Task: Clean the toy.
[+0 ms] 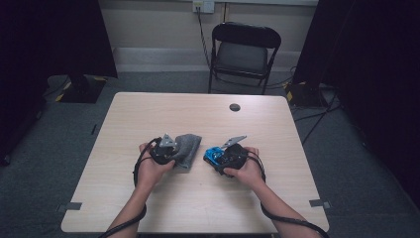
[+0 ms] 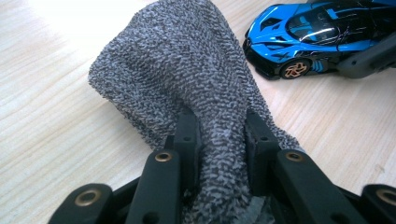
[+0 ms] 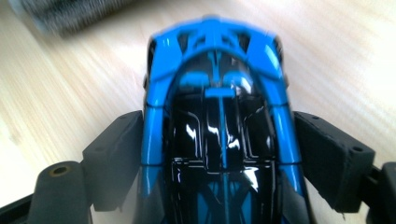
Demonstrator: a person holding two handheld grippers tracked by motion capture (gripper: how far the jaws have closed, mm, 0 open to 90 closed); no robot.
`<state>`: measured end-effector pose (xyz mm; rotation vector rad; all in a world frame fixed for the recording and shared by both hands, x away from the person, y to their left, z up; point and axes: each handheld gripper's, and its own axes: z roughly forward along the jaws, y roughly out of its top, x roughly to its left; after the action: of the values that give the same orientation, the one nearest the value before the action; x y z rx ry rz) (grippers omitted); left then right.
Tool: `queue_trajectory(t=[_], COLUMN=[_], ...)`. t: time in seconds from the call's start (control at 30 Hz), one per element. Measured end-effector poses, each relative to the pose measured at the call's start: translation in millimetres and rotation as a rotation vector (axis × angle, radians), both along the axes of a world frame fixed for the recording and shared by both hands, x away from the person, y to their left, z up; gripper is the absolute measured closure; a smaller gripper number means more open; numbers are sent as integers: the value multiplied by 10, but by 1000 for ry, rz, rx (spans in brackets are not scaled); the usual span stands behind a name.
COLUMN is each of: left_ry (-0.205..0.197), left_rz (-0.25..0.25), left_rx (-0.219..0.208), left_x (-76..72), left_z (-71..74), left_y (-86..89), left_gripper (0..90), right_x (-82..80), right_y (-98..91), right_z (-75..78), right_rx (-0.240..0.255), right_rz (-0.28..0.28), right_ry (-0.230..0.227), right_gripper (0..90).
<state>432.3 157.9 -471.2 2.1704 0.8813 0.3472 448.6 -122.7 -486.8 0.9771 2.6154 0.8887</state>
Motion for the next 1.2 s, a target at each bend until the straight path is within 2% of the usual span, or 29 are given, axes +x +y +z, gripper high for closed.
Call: queue_trajectory(t=[0.07, 0.1, 0.13, 0.17, 0.2, 0.27, 0.33, 0.4, 0.5, 0.57, 0.7, 0.77, 0.9, 1.03, 1.1, 1.2], left_ry=[-3, 4, 8, 2, 0, 11, 6, 11, 8, 19, 16, 17, 18, 15, 2, 5], left_rz=[3, 5, 5, 7, 8, 4, 2, 1, -2, 2, 0, 0, 0, 1, 0, -2], left_rx=[9, 1, 0, 3, 7, 2, 9, 6, 15, 1, 0, -2, 0, -1, 8, 5], left_x=[2, 3, 3, 6, 8, 9, 11, 8, 11, 10, 11, 9, 11, 9, 12, 18], left_z=[-6, -15, -19, -24, -27, -37, -42, -47, -51, -63, -66, -67, -67, -66, -59, -54], left_y=[5, 6, 6, 7, 7, -1, -5, -11, -15, -24, -31, -32, -28, -31, -26, -24], left_gripper=[712, 712, 711, 711, 710, 710, 709, 709, 708, 708, 707, 707, 707, 707, 707, 707], right_x=[-14, -15, -16, -25, -35, -27, -25, -13, -10, 3, 27, 33, 31, 61, 58, 56], right_y=[-14, -12, -17, -17, -7, -3, 16, 30, 47, 56, 82, 97, 122, 130, 135, 119], right_z=[-21, -20, -10, 0, 14, 18, 18, 11, 30, 56, 40, 11, 24, 46, 47, 54], right_rx=[4, -7, 2, 13, -4, 12, -16, -14, -25, -8, -17, -27, -39, -54, -56, -51], right_rz=[3, 10, 4, -2, 8, 6, 12, 23, 33, 19, 11, 16, -11, -11, -11, -13], right_ry=[-5, -8, -6, -15, -33, -21, -20, 6, 4, 4, 8, 8, 4, 37, 35, 48], right_gripper=[184, 183, 182, 181, 180, 179, 179, 187, 206, 196, 233, 213, 258, 260, 261, 261])
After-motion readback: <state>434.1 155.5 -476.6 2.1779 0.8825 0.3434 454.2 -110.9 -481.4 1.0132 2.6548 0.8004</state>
